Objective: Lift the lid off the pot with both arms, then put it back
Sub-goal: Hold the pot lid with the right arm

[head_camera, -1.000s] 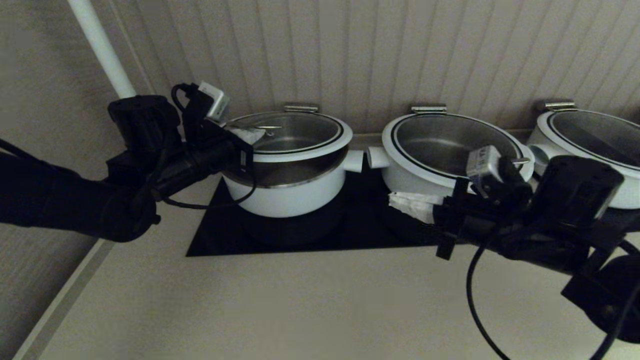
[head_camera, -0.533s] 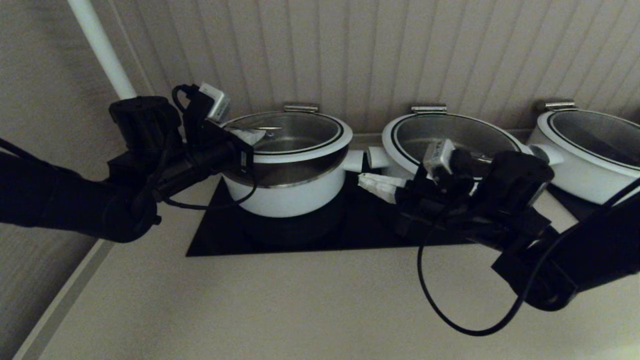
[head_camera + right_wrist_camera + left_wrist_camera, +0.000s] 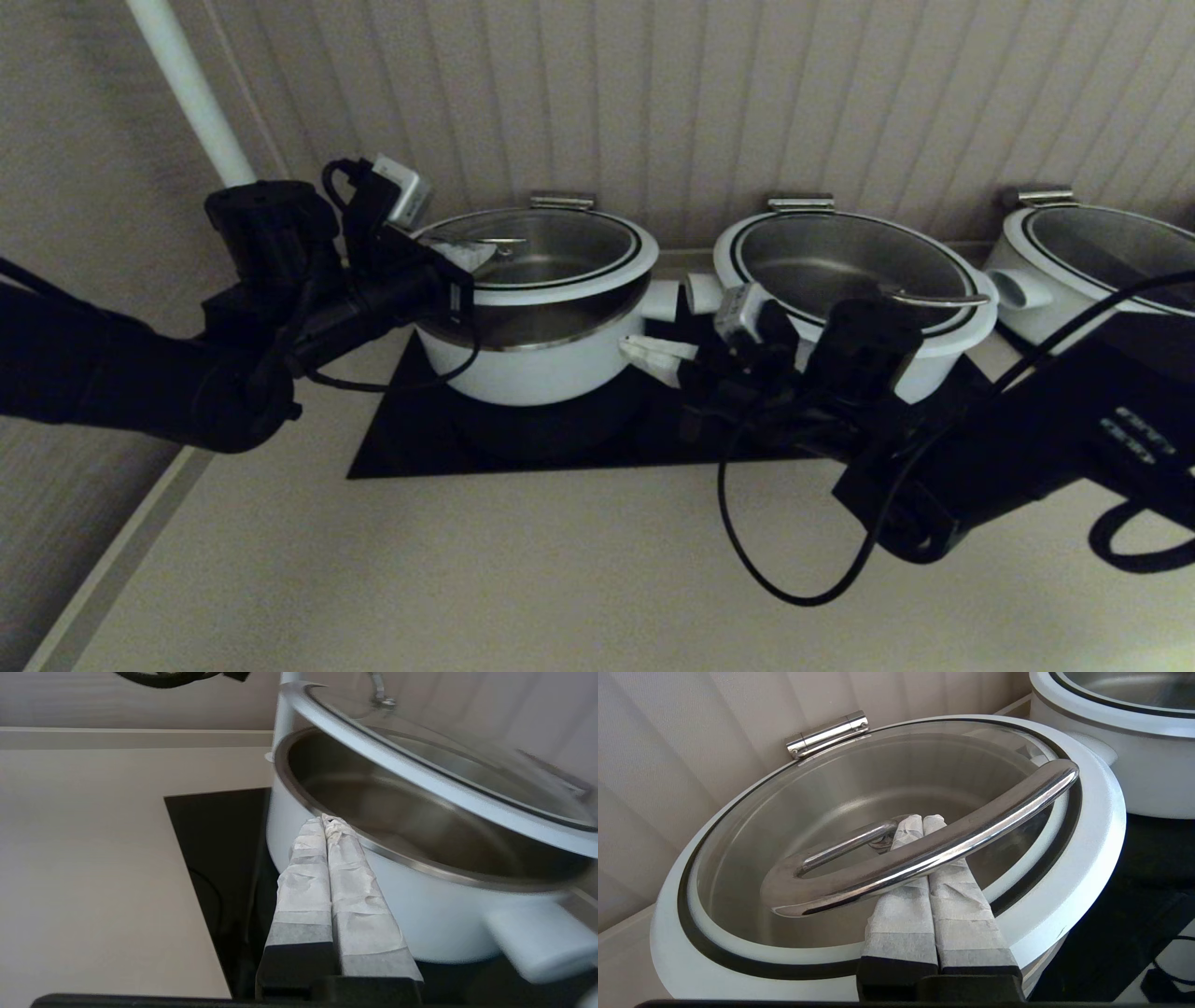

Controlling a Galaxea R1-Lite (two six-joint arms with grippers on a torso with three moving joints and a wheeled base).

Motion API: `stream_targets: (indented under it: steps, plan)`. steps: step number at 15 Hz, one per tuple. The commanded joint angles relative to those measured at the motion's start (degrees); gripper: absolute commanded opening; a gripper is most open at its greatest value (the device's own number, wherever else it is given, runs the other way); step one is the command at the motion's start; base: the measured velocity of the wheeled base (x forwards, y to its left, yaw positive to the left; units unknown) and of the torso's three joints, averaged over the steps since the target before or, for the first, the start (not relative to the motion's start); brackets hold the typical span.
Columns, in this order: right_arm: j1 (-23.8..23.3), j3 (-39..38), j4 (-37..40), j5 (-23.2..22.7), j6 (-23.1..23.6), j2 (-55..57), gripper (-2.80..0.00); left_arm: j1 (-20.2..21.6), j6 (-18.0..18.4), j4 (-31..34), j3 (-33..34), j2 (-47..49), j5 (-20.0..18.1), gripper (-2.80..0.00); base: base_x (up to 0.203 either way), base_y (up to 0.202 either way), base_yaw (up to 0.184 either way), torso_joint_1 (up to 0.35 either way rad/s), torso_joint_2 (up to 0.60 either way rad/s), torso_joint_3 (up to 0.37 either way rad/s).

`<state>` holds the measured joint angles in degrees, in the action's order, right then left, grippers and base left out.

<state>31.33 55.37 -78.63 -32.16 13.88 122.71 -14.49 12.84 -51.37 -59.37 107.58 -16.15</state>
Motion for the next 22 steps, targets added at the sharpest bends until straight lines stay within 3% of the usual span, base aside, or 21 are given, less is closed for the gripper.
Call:
stream_targets:
  steps: [1, 8, 17, 22]
  plan:
    - [1.3, 2.8, -0.8, 1.2, 0.1, 3.4, -2.80, 0.0, 0.1, -0.3, -0.1, 0.0, -0.1, -2.80, 0.000, 0.000, 0.000, 0.000, 0.00, 0.000]
    - [2.3, 12.2, -0.5, 6.8, -0.3, 9.2, -2.80, 0.0, 0.1, -0.3, 0.2, -0.4, -0.1, -2.80, 0.000, 0.000, 0.000, 0.000, 0.00, 0.000]
    - [-0.2, 16.5, 0.6, 6.8, -0.5, 11.7, -2.80, 0.0, 0.1, -0.3, 0.2, -0.7, -0.1, -2.80, 0.000, 0.000, 0.000, 0.000, 0.00, 0.000]
    - [-0.7, 24.6, 5.3, 6.8, -0.5, 12.9, -2.80, 0.0, 0.1, -0.3, 0.2, -0.9, -0.1, -2.80, 0.000, 0.000, 0.000, 0.000, 0.00, 0.000]
